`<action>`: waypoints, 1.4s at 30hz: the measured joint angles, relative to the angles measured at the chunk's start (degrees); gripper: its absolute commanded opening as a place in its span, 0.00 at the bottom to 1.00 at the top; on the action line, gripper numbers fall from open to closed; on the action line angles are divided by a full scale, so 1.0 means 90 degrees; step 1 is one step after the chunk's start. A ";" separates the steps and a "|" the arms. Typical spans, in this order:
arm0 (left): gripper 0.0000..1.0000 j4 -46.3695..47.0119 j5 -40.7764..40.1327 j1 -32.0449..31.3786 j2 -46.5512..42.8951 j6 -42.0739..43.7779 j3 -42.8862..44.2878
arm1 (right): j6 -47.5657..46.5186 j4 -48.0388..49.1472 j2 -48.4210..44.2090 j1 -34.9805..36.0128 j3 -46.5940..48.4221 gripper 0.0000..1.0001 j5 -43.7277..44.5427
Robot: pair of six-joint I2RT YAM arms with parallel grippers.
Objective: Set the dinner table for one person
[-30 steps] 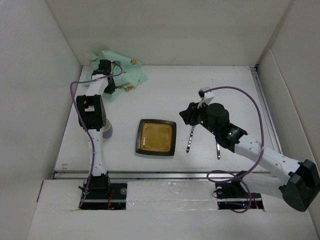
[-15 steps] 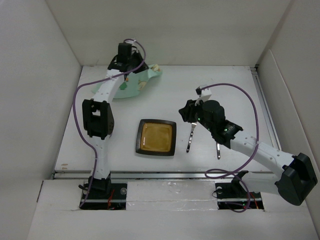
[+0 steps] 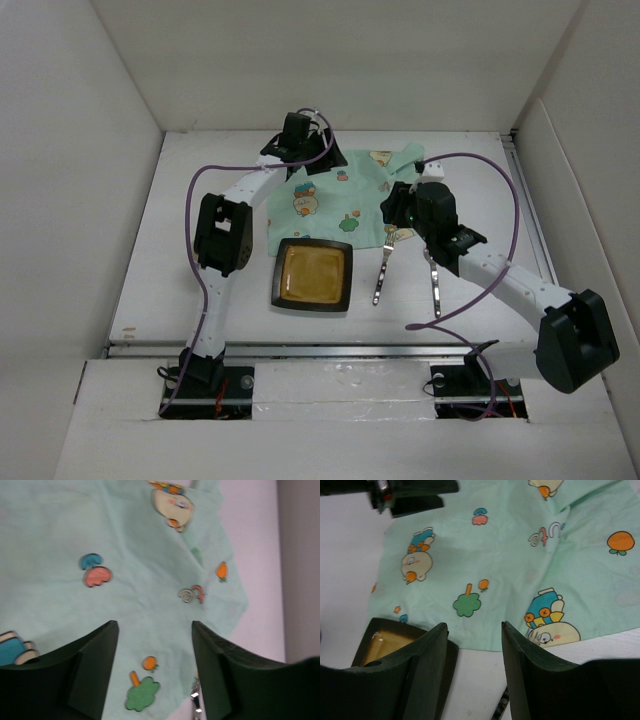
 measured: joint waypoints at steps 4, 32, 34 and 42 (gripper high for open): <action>0.47 0.0226 -0.0850 0.0189 -0.0775 0.0172 -0.1566 | 0.0107 -0.0022 0.0503 -0.0437 0.0187 0.36 -0.0005; 0.13 -0.1056 -0.3721 0.0544 -0.0474 0.0981 -0.1644 | 0.1282 -0.0636 0.3181 -0.4034 0.1209 0.56 -0.1226; 0.11 -0.1158 -0.3604 0.0673 -0.0182 0.0998 -0.1139 | 0.1396 -0.0680 0.3288 -0.4141 0.1185 0.57 -0.1494; 0.47 -0.1530 -0.3347 0.1054 0.1030 0.1066 0.0750 | 0.1807 -0.0733 0.3524 -0.4294 0.1214 0.55 -0.2055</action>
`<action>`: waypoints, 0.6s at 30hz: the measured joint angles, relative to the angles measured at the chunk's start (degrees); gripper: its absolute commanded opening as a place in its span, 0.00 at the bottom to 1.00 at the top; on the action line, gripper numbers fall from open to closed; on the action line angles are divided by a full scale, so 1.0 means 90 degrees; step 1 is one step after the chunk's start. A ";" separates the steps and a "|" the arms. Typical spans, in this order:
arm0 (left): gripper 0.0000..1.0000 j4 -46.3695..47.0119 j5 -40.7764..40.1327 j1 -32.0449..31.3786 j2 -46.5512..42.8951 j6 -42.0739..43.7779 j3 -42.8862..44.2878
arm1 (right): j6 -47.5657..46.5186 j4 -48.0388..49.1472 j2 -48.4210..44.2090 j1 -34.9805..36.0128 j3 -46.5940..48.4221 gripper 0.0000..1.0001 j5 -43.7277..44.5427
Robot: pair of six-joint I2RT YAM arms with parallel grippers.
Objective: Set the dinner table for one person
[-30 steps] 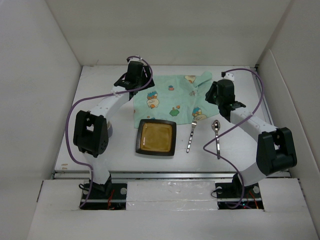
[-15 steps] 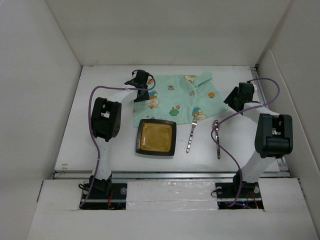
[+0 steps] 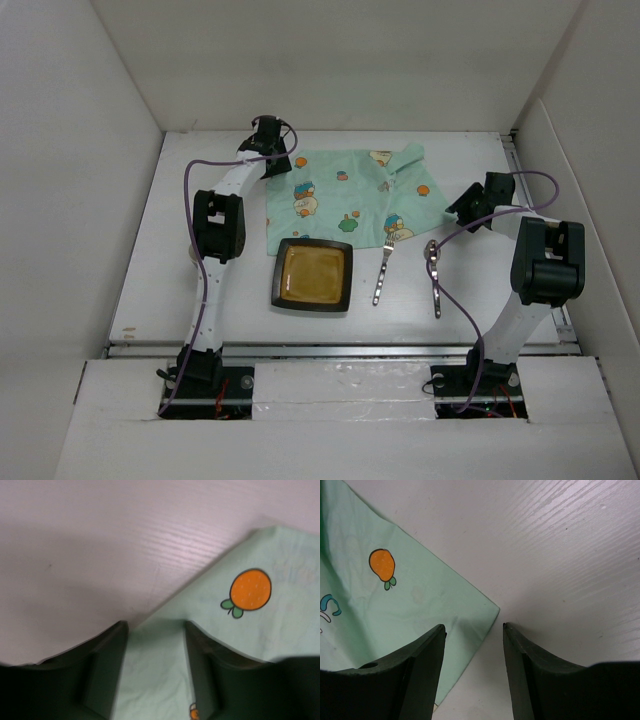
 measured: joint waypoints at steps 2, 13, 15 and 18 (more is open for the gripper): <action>0.74 -0.0002 0.0131 0.0022 0.0187 0.0022 0.0197 | 0.0102 -0.0005 0.0012 0.0000 0.0007 0.54 -0.0024; 0.54 0.0313 -0.0022 -0.0034 -0.0134 0.0379 -0.0442 | 0.0418 -0.0318 0.0549 0.0238 0.0707 0.18 0.0189; 0.38 0.0306 -0.0092 -0.0032 -0.0160 0.0401 -0.0510 | 0.0459 -0.0333 0.0593 0.0265 0.0714 0.08 0.0211; 0.01 0.0350 -0.0049 -0.0022 -0.0160 0.0410 -0.0559 | 0.0495 -0.0342 0.0595 0.0294 0.0712 0.00 0.0245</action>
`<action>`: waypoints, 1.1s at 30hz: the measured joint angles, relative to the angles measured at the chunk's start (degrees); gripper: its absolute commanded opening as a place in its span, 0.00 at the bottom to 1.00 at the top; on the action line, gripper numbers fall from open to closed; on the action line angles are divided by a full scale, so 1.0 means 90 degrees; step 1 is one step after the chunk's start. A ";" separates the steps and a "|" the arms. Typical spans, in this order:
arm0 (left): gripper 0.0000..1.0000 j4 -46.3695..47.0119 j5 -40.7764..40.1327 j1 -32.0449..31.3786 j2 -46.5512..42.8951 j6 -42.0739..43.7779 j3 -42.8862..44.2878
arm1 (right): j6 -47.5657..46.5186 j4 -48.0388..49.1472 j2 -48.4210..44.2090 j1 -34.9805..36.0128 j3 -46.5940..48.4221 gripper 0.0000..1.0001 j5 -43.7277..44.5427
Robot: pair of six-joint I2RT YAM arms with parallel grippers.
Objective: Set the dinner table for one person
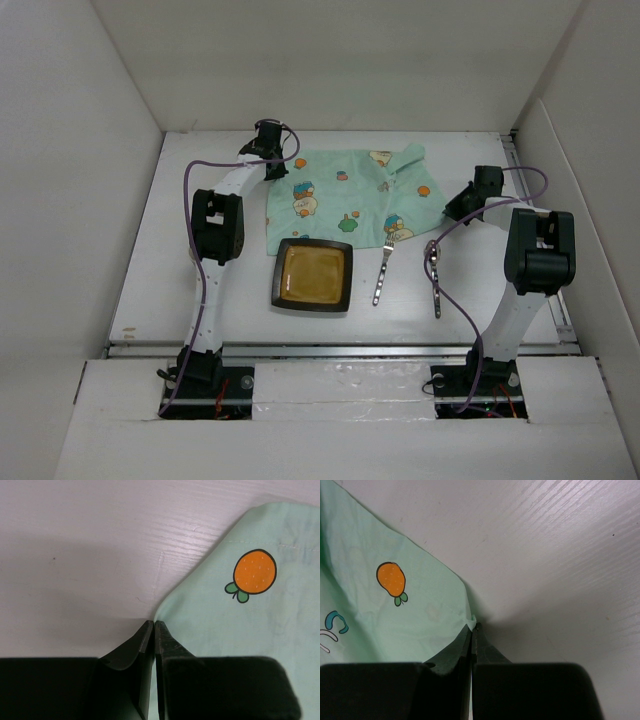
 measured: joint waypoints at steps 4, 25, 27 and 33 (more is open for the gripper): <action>0.00 0.0053 0.0226 0.0044 0.0000 -0.0056 -0.0010 | 0.0005 0.0206 -0.0015 0.0007 -0.0112 0.00 0.0027; 0.99 0.0658 0.0313 0.0488 0.0085 -0.0600 0.1052 | -0.0155 0.1195 -0.0199 0.0379 -0.0418 0.00 -0.0668; 0.99 0.0816 0.0325 0.0483 -0.0474 -0.0634 0.0012 | -0.0153 0.1263 -0.0282 0.0389 -0.0500 0.00 -0.0712; 0.83 0.1144 0.0058 0.0265 -0.2783 -0.0801 -0.3096 | -0.0153 0.1457 -0.0697 0.0427 -0.0816 0.00 -0.0702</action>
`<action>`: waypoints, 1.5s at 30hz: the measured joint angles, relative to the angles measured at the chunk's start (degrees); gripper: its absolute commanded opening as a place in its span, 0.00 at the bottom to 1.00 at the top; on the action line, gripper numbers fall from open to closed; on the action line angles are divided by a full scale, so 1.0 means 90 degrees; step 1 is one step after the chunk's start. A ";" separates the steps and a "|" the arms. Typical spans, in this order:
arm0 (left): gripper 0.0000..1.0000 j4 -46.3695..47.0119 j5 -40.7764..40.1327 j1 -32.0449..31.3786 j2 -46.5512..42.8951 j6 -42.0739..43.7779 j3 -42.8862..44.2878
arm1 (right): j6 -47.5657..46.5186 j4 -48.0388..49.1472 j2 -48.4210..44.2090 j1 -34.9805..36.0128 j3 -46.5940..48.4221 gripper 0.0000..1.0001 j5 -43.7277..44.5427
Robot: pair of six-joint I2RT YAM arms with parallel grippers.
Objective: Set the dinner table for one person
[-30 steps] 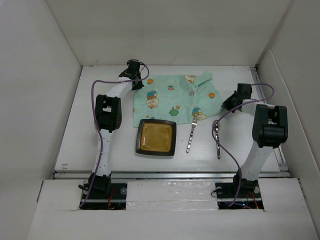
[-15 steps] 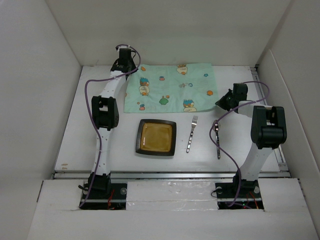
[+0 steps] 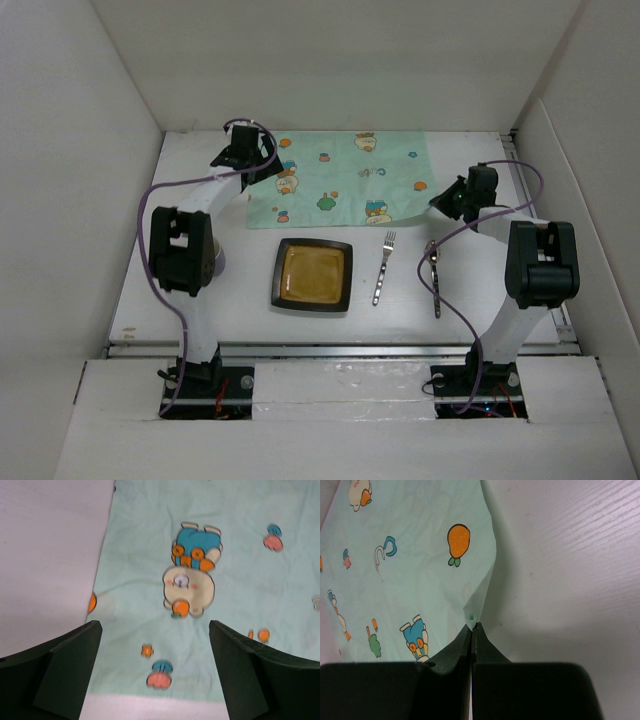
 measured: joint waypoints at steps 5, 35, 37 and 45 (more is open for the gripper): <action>0.52 0.0605 -0.0066 -0.0316 -0.1940 -0.0384 -0.1996 | -0.0002 0.0039 -0.0374 0.0024 -0.0296 0.00 0.0068; 0.41 -0.0323 -0.2482 -0.0874 -0.0799 -0.1712 -0.2686 | -0.0148 0.0206 -0.0680 -0.0070 -0.0578 0.00 0.0114; 0.31 -0.0299 -0.2494 -0.0877 -0.0789 -0.1717 -0.2679 | -0.0146 0.0214 -0.0680 -0.0070 -0.0578 0.00 0.0112; 0.13 -0.0187 -0.2599 -0.0872 -0.0806 -0.1688 -0.2756 | -0.0143 0.0311 -0.0680 -0.0070 -0.0593 0.00 0.0109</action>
